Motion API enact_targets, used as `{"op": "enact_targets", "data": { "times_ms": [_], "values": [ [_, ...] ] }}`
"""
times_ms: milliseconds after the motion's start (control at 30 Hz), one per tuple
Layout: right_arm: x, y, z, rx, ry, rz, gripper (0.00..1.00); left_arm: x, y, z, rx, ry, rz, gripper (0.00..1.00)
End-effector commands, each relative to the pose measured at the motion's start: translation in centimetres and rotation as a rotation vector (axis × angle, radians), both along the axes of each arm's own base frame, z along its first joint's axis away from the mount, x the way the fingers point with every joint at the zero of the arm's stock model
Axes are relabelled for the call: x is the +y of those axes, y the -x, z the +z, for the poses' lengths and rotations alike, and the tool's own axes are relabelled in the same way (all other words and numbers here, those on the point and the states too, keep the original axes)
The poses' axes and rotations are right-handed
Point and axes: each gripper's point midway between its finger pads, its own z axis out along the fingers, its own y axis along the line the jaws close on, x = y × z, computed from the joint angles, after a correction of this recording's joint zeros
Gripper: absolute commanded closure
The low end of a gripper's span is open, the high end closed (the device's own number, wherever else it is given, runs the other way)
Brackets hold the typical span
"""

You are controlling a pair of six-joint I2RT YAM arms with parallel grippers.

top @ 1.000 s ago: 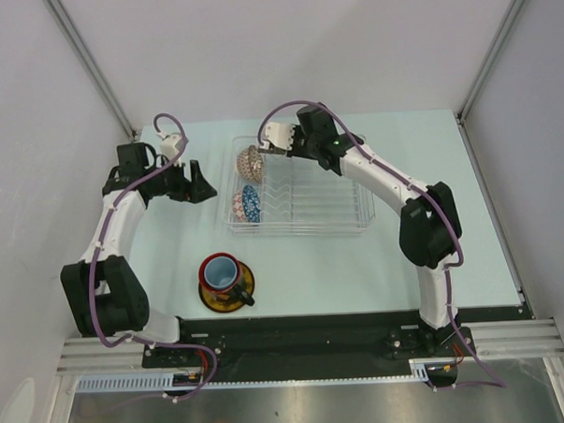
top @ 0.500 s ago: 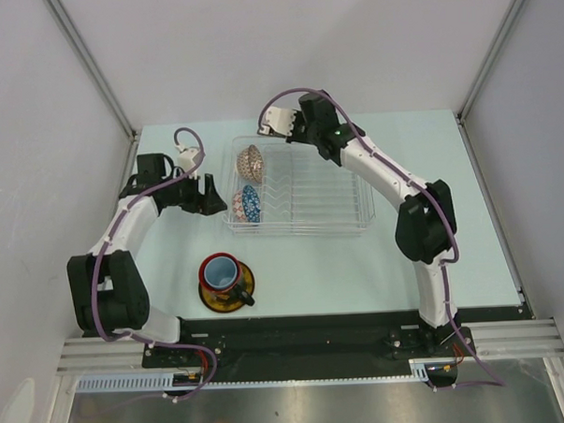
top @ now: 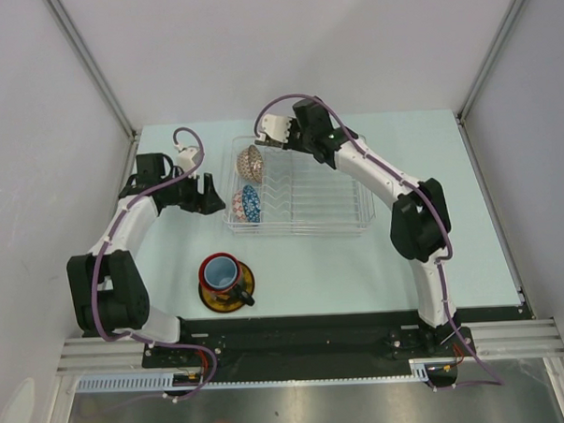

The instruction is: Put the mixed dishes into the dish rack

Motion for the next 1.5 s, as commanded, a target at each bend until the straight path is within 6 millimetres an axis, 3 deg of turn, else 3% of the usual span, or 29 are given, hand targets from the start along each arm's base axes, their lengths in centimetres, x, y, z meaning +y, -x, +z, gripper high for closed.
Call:
{"op": "enact_targets", "data": {
  "times_ms": [0,267,700,767,800,867,967,1000,1233,1467],
  "values": [
    [1.5,-1.0,8.6,-0.213,-0.150,0.005,1.00,0.0,-0.6,0.3,-0.051,-0.013,-0.022,0.19],
    [2.0,-0.9,9.4,-0.227,-0.158,0.015,1.00,0.0,-0.4,0.3,-0.054,-0.013,-0.024,0.19],
    [2.9,-2.1,7.9,-0.209,-0.164,0.030,1.00,-0.1,-0.4,0.3,-0.052,-0.014,-0.025,0.19],
    [3.6,-1.4,7.9,-0.213,-0.147,0.076,1.00,0.0,-0.3,0.3,-0.050,-0.016,-0.024,0.19],
    [3.7,-1.0,6.6,-0.198,-0.121,0.093,1.00,-0.1,-0.3,0.2,-0.048,-0.013,-0.024,0.19],
    [4.2,-0.1,7.6,-0.246,-0.100,0.140,1.00,-0.1,-0.4,0.2,-0.050,-0.014,-0.024,0.19],
    [4.3,0.7,6.9,-0.253,-0.094,0.181,1.00,-0.1,-0.4,0.1,-0.045,-0.009,-0.020,0.19],
    [4.0,1.1,8.1,-0.276,-0.106,0.183,1.00,-0.2,-0.4,0.2,-0.045,-0.007,-0.023,0.19],
    [2.6,1.8,10.1,-0.329,-0.112,0.157,1.00,-0.5,-0.3,0.3,-0.045,-0.001,-0.027,0.19],
    [0.0,-0.4,10.6,-0.332,-0.083,0.017,1.00,-0.7,-0.3,0.6,-0.048,0.002,-0.029,0.19]
  ]
}}
